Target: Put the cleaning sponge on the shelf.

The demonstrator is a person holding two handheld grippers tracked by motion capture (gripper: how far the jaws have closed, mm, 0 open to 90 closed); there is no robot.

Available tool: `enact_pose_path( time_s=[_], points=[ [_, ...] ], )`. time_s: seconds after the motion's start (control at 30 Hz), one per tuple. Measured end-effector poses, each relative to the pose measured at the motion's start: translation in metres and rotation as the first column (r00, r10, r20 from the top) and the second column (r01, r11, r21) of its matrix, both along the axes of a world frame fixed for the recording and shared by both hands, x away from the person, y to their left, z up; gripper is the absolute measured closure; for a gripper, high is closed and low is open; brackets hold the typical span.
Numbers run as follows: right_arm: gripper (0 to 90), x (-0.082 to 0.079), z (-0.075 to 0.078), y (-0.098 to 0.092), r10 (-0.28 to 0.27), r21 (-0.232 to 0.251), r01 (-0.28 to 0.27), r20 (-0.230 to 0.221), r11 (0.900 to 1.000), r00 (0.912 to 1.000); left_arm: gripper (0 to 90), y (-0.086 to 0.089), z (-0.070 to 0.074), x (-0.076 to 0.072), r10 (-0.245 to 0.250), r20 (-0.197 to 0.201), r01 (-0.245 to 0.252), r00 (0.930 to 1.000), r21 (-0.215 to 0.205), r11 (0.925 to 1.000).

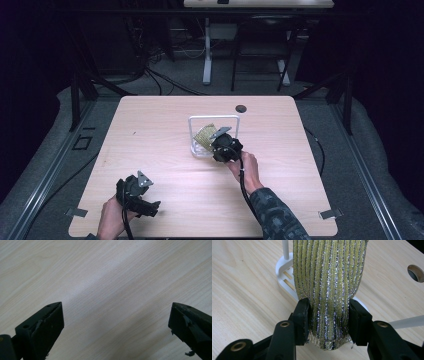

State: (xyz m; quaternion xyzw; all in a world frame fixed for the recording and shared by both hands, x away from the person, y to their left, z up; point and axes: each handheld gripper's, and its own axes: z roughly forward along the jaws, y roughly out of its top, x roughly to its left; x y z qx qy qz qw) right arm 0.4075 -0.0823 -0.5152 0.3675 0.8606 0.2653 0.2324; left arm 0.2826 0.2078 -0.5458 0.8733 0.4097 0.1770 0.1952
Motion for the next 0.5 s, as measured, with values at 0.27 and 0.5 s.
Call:
enact_pose_path(
  time_s=[0.27, 0.5],
  points=[
    [55.5, 0.006, -0.006, 0.008, -0.009, -0.033, 0.009, -0.013, 0.999, 0.9999, 0.1, -0.001, 0.000, 0.000, -0.002, 0.007, 0.002, 1.0000, 0.001, 1.0000],
    [54.4, 0.013, -0.012, 0.012, -0.034, -0.057, 0.031, -0.037, 0.998, 0.9988, 0.1, -0.001, 0.000, 0.000, -0.003, 0.007, 0.003, 1.0000, 0.001, 1.0000]
  ],
)
